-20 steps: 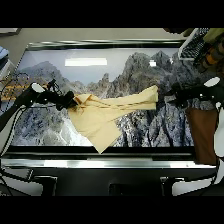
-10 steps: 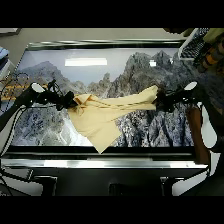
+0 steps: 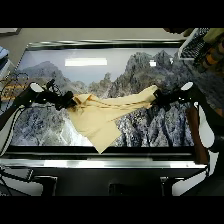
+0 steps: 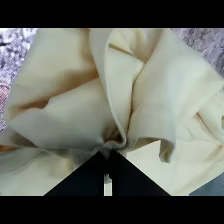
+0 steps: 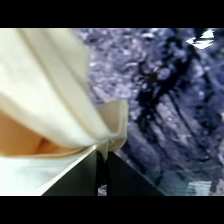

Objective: Fold the clothes and pants, and hang the long-sleeved shirts on hangers.

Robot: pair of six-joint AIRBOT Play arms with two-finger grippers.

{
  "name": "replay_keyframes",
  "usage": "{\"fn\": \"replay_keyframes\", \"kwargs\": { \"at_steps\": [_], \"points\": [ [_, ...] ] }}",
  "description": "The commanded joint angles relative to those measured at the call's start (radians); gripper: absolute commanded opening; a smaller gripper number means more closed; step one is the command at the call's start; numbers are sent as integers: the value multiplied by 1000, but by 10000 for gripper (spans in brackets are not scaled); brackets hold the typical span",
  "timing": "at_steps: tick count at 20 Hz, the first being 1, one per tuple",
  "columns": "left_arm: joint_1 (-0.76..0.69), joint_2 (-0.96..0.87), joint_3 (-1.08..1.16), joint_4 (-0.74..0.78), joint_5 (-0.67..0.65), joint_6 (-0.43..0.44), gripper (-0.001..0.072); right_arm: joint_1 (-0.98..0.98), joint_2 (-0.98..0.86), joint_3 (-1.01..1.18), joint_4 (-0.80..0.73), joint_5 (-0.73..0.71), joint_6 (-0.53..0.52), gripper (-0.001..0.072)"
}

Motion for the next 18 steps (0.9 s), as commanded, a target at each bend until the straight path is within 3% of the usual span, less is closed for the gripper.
{"fn": "replay_keyframes", "kwargs": {
  "at_steps": [1,7,11,18],
  "points": [
    [25,40,30,2,-11,23,16,-1,84,25,10,-26,-34,29],
    [109,184,449,12,-256,54,15,0,396,227,8,-89,-93,30],
    [164,368,719,57,-352,-5,16,0,671,328,-71,-83,-91,30],
    [208,787,674,288,-359,-187,15,0,1069,344,-311,-70,58,30]
  ]
}}
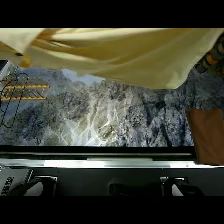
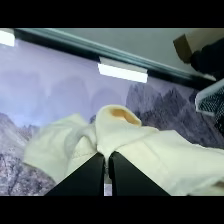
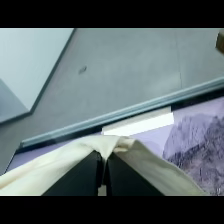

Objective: Fold the clothes and pants, and hang the long-sleeved shirts on hangers.

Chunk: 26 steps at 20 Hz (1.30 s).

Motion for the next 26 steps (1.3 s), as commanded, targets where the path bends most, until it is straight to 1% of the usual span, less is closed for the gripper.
{"fn": "replay_keyframes", "kwargs": {
  "at_steps": [1,4,7,10,13,15,17,19,20,23,26],
  "points": [
    [11,175,-25,159,-11,-102,15,0,145,8,-107,11,113,30],
    [10,188,-62,172,-16,-115,16,0,117,8,-99,92,211,30],
    [-8,128,-142,171,-15,-107,16,0,-4,7,-46,225,250,31],
    [-35,-2,-263,170,-14,-84,17,1,-204,3,29,363,262,31],
    [-72,-201,-366,163,12,-25,17,2,-422,-41,46,389,246,31],
    [-101,-369,-392,163,44,4,17,3,-579,-60,52,370,239,31],
    [-124,-537,-392,154,95,6,17,2,-735,-60,54,311,239,31],
    [-129,-681,-392,84,166,6,17,2,-870,-60,66,179,252,31],
    [-129,-739,-392,38,199,6,16,2,-927,-60,97,95,256,31],
    [-131,-833,-392,-58,276,32,17,2,-1036,-60,235,-113,254,32],
    [-137,-850,-392,-77,329,40,17,3,-1080,-59,315,-215,255,32]
  ]
}}
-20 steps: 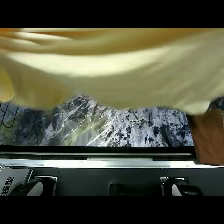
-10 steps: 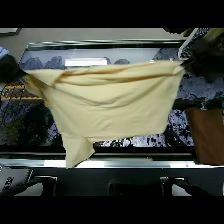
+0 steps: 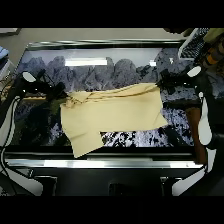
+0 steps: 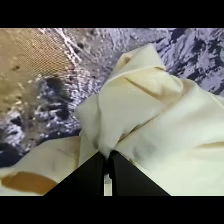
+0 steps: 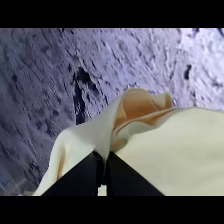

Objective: Fold the clothes and pants, and hang the long-sleeved shirts on hangers.

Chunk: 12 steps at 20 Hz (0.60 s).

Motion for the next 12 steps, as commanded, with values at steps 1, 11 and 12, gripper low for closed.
{"fn": "replay_keyframes", "kwargs": {
  "at_steps": [1,11,12],
  "points": [
    [-6,-53,-1,-61,88,16,17,1,-74,0,108,-167,3,39],
    [102,113,70,-13,-213,111,348,-270,133,0,-99,360,-420,492],
    [112,148,63,23,-233,132,348,-315,150,-1,-97,428,-514,492]
  ]
}}
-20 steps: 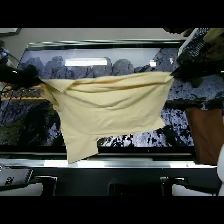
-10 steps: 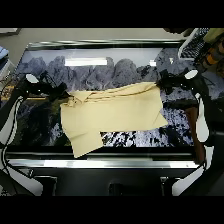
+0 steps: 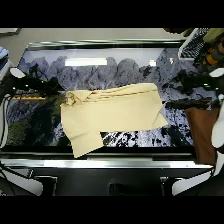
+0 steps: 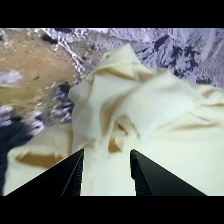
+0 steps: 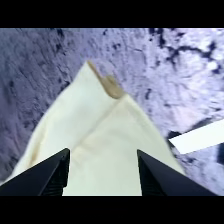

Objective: Fold the clothes and pants, and hang the long-sleeved shirts on hangers.

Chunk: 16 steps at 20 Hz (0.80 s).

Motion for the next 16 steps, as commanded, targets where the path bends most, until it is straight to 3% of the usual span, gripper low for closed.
{"fn": "replay_keyframes", "kwargs": {
  "at_steps": [1,4,8,16],
  "points": [
    [45,118,-16,90,-134,76,348,-149,66,-1,-58,297,-332,489],
    [72,227,-107,89,-160,115,348,-232,66,-64,26,351,-430,490],
    [77,340,-257,89,-140,153,347,-235,60,-235,27,344,-523,556],
    [77,359,-308,91,-139,153,328,-233,10,-437,136,306,-649,555]
  ]
}}
